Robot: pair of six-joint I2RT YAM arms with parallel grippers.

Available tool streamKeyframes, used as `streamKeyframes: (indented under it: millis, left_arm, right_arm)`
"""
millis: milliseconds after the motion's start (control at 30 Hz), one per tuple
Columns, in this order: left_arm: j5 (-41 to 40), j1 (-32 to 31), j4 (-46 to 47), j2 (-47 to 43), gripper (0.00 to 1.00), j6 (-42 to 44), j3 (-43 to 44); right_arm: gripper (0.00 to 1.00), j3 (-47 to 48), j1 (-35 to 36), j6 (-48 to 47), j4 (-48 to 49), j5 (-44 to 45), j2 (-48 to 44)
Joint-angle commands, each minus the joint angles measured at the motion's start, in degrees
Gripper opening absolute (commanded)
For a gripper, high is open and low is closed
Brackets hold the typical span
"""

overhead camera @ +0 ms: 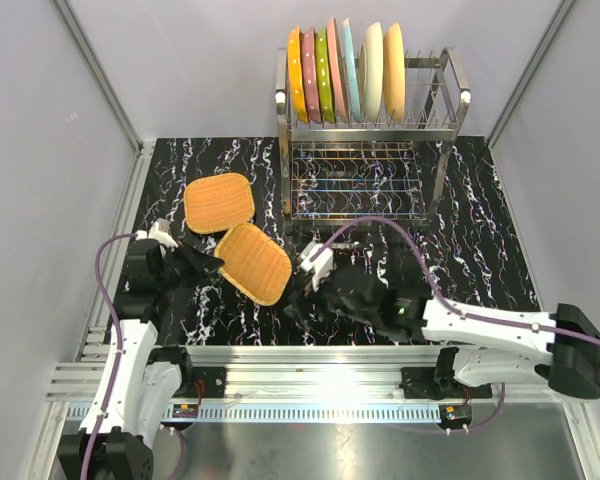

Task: Load the plates into the dish rack
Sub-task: Pass the plate from the left arm to the right

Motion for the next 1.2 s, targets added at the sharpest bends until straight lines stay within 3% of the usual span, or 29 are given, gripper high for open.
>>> streamKeyframes:
  millis: [0, 200, 500, 900, 1167]
  left_arm:
    - [4.52, -0.37, 1.22, -0.44, 0.0, 1.07, 2.58]
    - [4.87, -0.9, -0.02, 0.79, 0.0, 1.78, 3.55]
    - [3.73, -0.9, -2.66, 2.11, 0.0, 3.54, 6.71]
    - [6.02, -1.69, -2.83, 4.04, 0.0, 2.75, 7.86]
    - [5.93, -1.95, -3.98, 5.36, 0.0, 3.98, 9.17]
  right_arm:
    - [0.94, -1.16, 5.5, -8.48, 9.27, 13.83, 4.66]
    - [1.0, -0.64, 11.39, -16.75, 15.95, 19.99, 12.92]
    - [1.0, 2.62, 12.98, -23.25, 18.06, 22.9, 24.79]
    - [0.99, 4.63, 12.89, -31.42, 33.26, 25.62, 36.75]
    - [0.78, 4.55, 11.93, -36.52, 37.93, 28.78, 39.04]
